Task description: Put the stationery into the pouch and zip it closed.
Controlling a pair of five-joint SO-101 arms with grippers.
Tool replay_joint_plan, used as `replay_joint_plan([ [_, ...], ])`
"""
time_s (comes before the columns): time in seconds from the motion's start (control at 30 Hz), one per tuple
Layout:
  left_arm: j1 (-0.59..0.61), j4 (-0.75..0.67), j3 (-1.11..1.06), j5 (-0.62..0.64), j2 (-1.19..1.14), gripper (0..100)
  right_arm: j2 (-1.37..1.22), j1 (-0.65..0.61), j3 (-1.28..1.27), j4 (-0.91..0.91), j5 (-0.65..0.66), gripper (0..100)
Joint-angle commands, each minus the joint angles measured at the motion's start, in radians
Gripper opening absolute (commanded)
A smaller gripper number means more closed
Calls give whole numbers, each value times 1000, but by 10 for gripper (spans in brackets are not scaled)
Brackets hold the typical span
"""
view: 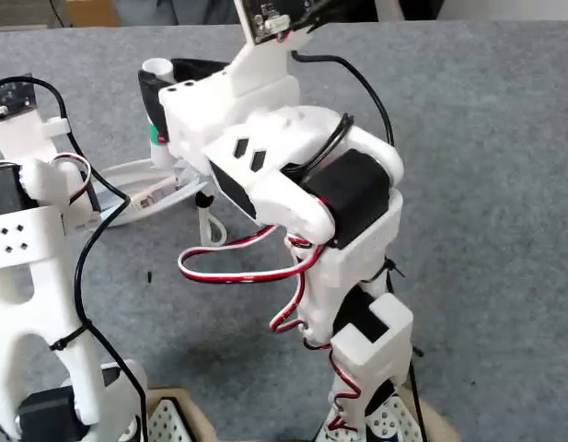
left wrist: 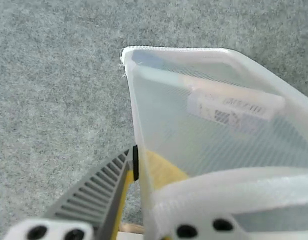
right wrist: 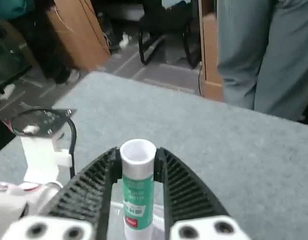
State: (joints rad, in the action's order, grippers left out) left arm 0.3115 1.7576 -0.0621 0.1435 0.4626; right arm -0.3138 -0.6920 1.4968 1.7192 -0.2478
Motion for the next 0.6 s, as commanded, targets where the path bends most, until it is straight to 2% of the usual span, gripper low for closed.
replay_joint_plan([
  [0.0,-19,2,36,5,17,29,51,-9,36,37,-5,12],
  [0.17,-19,2,36,5,17,29,165,-2,-73,41,28,12],
  [0.43,-19,2,36,5,18,29,424,2,-565,32,-2,12],
  [0.57,-19,2,36,5,25,29,506,-5,-734,-69,2,12],
])
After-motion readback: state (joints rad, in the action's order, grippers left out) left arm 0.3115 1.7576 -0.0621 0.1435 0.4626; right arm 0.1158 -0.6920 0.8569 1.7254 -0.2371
